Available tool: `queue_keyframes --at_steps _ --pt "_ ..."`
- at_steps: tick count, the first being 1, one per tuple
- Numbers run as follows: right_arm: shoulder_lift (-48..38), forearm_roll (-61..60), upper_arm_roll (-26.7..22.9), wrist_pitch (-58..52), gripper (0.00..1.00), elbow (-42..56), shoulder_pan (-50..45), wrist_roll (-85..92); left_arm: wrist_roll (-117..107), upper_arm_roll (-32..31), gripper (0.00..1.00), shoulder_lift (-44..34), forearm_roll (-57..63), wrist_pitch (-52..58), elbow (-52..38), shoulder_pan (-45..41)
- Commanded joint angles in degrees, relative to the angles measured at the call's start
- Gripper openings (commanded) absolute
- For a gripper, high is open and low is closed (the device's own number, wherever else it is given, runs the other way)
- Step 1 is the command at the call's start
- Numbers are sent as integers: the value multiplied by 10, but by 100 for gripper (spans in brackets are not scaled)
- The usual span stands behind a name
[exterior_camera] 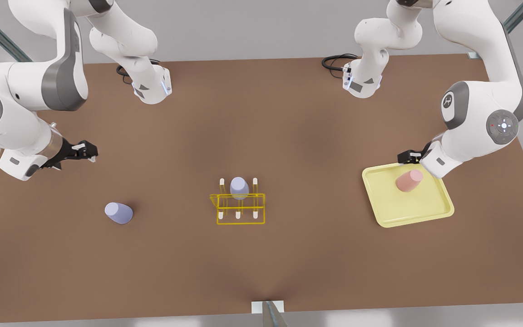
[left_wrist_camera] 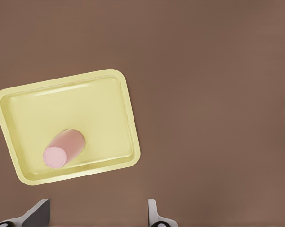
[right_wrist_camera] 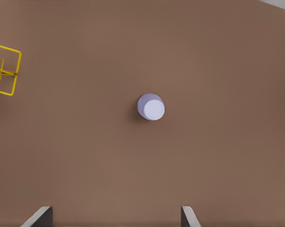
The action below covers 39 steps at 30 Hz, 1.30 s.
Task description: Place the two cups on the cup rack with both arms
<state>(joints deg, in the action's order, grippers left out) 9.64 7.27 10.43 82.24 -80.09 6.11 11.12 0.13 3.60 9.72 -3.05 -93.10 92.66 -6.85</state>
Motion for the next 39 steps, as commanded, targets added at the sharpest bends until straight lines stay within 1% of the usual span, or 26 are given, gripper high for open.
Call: queue_keyframes --at_steps 1,3,6,7,8,9,10,11,13,14,16,18,19,21,26,32,35,39 --pt "-1 -4 0 5 100 0 0 -14 0 0 100 -1 0 0 0 0" --pt "13 -3 -2 6 100 3 0 -14 0 0 100 -1 1 0 0 0" --pt "119 1 -1 126 100 7 0 -17 -2 2 100 0 1 -1 -2 6" --pt "137 6 -1 146 100 5 -1 -20 2 3 100 26 2 -29 -3 44" --pt "152 7 -1 194 100 -11 -2 -21 9 2 100 58 6 -86 -4 76" --pt "162 6 -1 220 100 -20 -1 -22 15 3 100 83 9 -113 -5 101" --pt "165 6 -1 241 100 -30 -1 -22 16 3 100 88 9 -125 -6 108" --pt "165 5 -1 278 100 -56 3 -22 31 3 100 100 8 -202 8 119" --pt "164 1 -1 337 100 -97 19 -22 60 2 100 79 7 -241 71 120" --pt "162 -1 -1 357 100 -116 26 -22 62 0 100 59 8 -296 128 117" --pt "153 -1 -2 411 100 -168 48 -23 97 -2 100 58 8 -357 177 116" --pt "154 -1 -2 419 100 -192 54 -102 97 -7 100 59 8 -419 216 115" --pt "158 -1 -2 419 100 -192 54 -123 97 -8 100 58 8 -431 229 115" --pt "162 -1 -2 417 100 -193 54 -126 97 -7 100 60 8 -462 246 114" --pt "194 -1 -4 418 100 -190 55 -126 94 -7 100 58 8 -465 284 119" --pt "208 -1 -5 422 100 -193 71 -127 94 -7 100 56 8 -464 297 132" --pt "208 -1 -5 472 100 -227 80 -126 94 -7 100 57 8 -464 308 133" --pt "212 -1 -5 486 100 -251 81 -127 94 -7 100 65 8 -465 313 133"
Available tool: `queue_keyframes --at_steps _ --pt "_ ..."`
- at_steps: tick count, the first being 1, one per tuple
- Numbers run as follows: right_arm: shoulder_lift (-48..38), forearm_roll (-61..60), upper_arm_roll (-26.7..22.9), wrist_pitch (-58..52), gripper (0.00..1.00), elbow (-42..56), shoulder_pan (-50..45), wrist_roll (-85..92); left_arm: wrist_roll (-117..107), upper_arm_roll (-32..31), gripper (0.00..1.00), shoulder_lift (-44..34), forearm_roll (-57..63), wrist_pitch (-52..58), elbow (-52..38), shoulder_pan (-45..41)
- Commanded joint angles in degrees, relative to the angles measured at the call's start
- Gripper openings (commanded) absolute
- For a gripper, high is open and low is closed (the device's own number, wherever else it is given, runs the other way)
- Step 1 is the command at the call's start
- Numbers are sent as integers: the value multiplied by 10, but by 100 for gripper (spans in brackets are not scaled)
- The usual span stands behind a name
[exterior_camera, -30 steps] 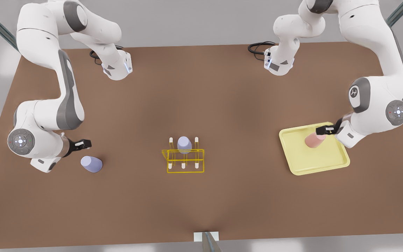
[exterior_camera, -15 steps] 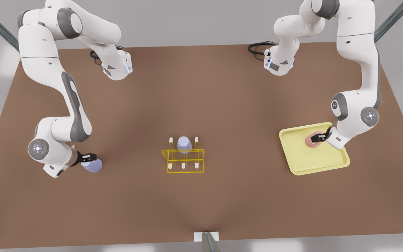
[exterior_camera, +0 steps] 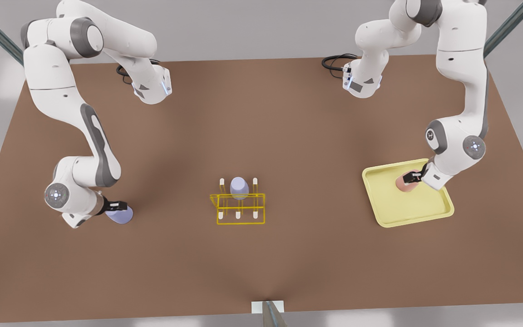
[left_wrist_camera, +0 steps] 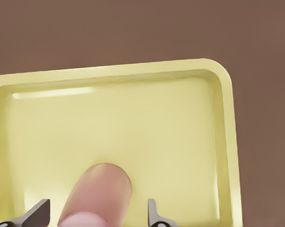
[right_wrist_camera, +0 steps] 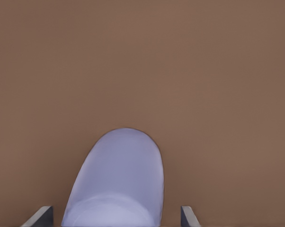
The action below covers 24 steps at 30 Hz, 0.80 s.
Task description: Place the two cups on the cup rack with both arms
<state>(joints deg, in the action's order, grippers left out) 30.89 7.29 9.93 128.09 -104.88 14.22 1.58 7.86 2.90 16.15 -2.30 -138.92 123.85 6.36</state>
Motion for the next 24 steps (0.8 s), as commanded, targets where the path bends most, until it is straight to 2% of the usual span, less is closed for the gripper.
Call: queue_keyframes --at_steps 1,19,21,24 --pt "4 -1 0 28 100 -2 0 -31 16 1 100 1 1 -7 3 2" --pt "30 0 0 49 100 -16 0 -26 15 2 100 66 -2 -52 18 13" --pt "29 0 0 48 100 -17 2 -22 15 2 91 63 -2 -51 18 14" --pt "27 1 0 44 100 -18 5 -18 15 2 88 56 -2 -49 18 13"
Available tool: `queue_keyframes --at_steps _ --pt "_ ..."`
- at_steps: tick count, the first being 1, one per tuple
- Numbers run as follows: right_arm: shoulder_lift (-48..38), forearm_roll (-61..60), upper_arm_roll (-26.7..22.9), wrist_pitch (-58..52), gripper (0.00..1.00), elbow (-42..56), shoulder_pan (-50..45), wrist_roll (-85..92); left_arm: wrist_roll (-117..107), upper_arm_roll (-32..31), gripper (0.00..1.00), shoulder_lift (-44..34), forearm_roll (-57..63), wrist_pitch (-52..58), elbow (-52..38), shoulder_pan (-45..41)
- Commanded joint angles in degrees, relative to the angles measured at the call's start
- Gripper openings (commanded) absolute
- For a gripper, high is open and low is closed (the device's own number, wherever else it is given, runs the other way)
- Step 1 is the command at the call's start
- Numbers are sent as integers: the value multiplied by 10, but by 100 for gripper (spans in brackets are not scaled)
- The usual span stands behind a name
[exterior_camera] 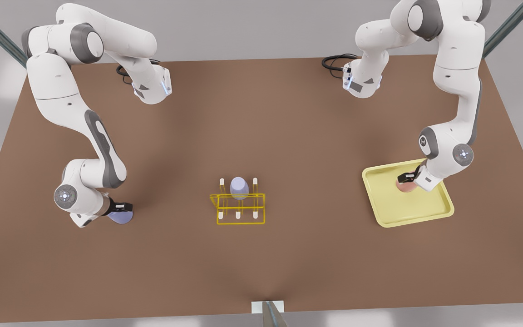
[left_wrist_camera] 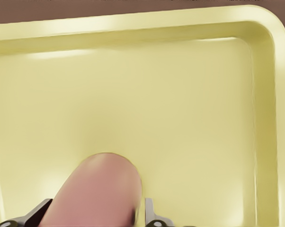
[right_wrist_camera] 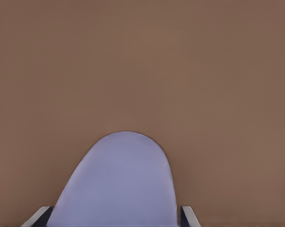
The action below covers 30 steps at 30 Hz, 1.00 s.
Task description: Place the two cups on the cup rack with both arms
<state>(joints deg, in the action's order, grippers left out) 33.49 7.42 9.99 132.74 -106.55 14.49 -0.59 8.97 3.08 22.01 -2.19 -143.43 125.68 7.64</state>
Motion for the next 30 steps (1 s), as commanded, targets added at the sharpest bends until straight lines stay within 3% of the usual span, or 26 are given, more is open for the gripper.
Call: queue_keyframes --at_steps 1,6,10,13,16,18,25,30 --pt "1 0 -1 -3 100 -1 3 4 3 0 88 -3 -3 -3 -1 0" --pt "1 0 0 -7 87 -1 5 9 3 0 85 -19 -3 -3 -3 -3" --pt "-2 -1 4 -13 81 1 5 6 -51 0 85 -69 -5 61 -12 -45" --pt "-3 -7 6 -13 72 6 5 6 -152 -9 85 -45 -4 155 -115 -95" --pt "-10 -28 11 -12 72 6 5 14 -276 -74 85 34 1 310 -315 -95" --pt "-25 -32 41 -13 72 16 5 15 -363 -107 85 71 3 311 -375 -123" --pt "-39 -32 176 -20 72 63 4 14 -596 -103 85 254 1 359 -684 -243" --pt "-48 -32 260 -46 72 86 2 8 -684 -103 85 302 -2 351 -759 -325"
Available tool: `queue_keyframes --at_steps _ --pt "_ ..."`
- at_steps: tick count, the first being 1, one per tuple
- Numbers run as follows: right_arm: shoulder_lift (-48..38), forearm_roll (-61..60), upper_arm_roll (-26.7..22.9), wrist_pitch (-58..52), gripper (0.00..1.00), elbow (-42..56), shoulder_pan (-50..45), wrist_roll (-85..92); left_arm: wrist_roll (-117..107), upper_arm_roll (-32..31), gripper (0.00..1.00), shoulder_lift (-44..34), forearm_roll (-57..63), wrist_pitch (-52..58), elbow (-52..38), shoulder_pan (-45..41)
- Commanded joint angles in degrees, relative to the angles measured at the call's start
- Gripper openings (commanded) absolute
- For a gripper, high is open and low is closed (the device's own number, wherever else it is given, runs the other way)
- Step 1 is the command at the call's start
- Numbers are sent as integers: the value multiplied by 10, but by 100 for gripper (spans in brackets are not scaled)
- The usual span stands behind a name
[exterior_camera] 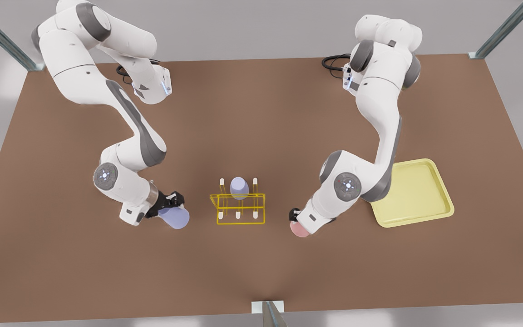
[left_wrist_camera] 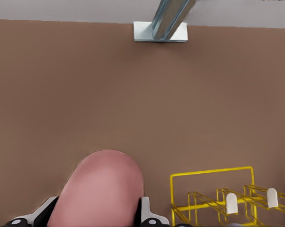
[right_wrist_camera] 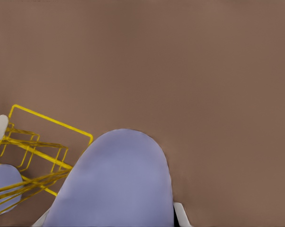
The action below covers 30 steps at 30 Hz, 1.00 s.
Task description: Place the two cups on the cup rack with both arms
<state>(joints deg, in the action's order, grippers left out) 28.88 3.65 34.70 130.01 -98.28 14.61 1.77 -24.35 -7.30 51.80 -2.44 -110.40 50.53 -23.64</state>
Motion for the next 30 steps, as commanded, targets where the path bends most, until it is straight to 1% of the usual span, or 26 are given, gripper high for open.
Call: queue_keyframes --at_steps 1,4,7,11,13,16,20,21,22,23,24,26,27,28,29,30 --pt "-1 6 22 -33 72 15 -2 -17 -359 -1 85 7 -20 19 -27 -16" --pt "4 6 49 -59 73 38 -5 -18 -361 -1 85 7 -49 -32 -32 -17" --pt "20 7 49 -58 72 58 -34 -31 -375 -1 85 12 -63 -32 -32 -47" --pt "38 7 49 -58 72 83 -56 -24 -376 -1 85 39 -63 -93 -36 -70" --pt "46 7 49 -58 72 90 -66 -25 -377 -1 85 41 -63 -93 -35 -79" --pt "55 8 49 -59 72 94 -77 -28 -379 -2 85 44 -64 -64 -34 -88" --pt "56 11 49 -65 73 92 -79 -27 -376 0 86 66 -63 -87 -35 -88" --pt "57 12 48 -65 72 92 -80 -27 -376 -1 90 72 -63 -98 -35 -89" --pt "65 14 48 -66 73 93 -81 -27 -376 -1 100 72 -63 -98 -35 -89" --pt "65 14 46 -68 85 93 -81 -27 -376 -1 100 72 -63 -97 -35 -89" --pt "65 14 45 -68 100 95 -81 -27 -378 -1 100 70 -63 -93 -34 -89" --pt "65 15 45 -69 100 96 -81 -27 -379 -1 100 67 -63 -88 -35 -89" --pt "65 15 44 -69 100 97 -82 -27 -379 3 100 44 -62 -31 -35 -85" --pt "65 16 44 -69 100 97 -82 -27 -376 29 100 -5 -59 63 -34 -80" --pt "65 16 43 -70 100 97 -82 -27 -373 57 100 -41 -59 132 -34 -72" --pt "66 16 43 -77 100 104 -84 -27 -317 58 100 -64 -58 207 -35 -42"
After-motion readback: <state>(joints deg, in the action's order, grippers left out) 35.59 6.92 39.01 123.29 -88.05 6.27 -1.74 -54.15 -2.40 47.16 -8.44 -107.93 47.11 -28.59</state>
